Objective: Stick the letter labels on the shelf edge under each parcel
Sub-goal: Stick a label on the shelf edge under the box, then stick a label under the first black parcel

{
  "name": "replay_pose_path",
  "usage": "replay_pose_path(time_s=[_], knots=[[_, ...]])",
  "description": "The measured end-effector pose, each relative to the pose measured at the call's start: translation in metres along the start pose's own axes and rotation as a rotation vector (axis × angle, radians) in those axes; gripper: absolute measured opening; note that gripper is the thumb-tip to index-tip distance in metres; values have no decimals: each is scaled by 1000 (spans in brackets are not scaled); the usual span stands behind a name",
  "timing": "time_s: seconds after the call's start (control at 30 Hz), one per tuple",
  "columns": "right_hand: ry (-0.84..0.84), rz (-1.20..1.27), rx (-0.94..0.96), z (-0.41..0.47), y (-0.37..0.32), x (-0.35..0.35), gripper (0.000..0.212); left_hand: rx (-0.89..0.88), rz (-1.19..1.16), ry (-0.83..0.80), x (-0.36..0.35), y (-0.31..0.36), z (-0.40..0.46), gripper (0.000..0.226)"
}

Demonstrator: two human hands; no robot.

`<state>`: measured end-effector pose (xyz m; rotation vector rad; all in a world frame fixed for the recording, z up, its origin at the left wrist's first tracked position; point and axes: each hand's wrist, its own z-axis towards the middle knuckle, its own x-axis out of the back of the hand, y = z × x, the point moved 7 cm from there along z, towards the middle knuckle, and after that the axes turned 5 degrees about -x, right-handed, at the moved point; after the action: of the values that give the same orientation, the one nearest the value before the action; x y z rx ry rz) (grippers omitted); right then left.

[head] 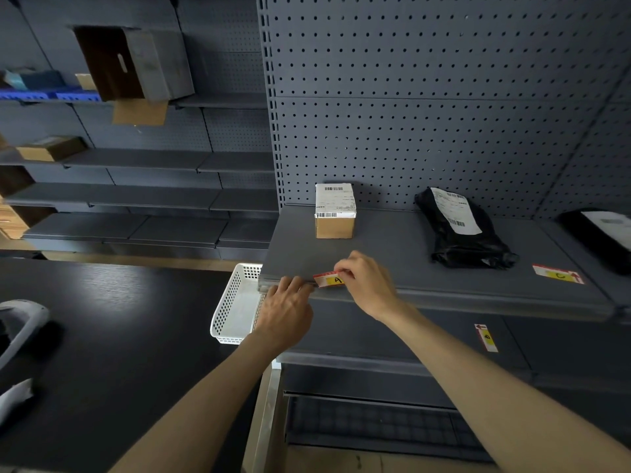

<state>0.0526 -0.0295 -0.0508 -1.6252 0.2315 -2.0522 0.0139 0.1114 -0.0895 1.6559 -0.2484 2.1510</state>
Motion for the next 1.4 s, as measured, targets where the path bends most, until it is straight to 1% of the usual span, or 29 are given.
replay_pose_path(time_s=[0.17,0.33,0.47,0.53,0.6,0.67,0.77,0.87,1.0,1.1,1.27,1.4], knots=[[-65,-66,18,3,-6,-13,24,-7,-25,21,-1,1,-7,40],[-89,-117,2,3,-5,-22,23,-4,-28,-15,-1,0,-7,49],[-85,-68,-33,-1,-4,-11,22,5,-82,-60,3,4,-5,55],[-38,-40,-42,-9,-4,2,29,9,-102,-56,7,7,-5,49],[26,-78,-20,-23,-1,17,29,-8,-109,-11,16,17,-7,35],[63,-134,-20,-44,13,30,28,-61,-124,52,24,35,-9,22],[68,-177,-87,-81,54,43,27,-146,-156,94,22,73,-10,16],[61,-218,-175,-115,107,56,27,-168,-228,104,10,111,-5,15],[46,-247,-286,-148,177,76,28,-149,-249,67,-16,162,8,19],[30,-226,-328,-167,224,87,28,-134,-226,1,-42,199,20,21],[24,-216,-338,-184,312,110,28,-49,-253,-64,-90,269,51,22],[0,-199,-329,-188,376,118,29,84,-270,-132,-138,326,79,23]])
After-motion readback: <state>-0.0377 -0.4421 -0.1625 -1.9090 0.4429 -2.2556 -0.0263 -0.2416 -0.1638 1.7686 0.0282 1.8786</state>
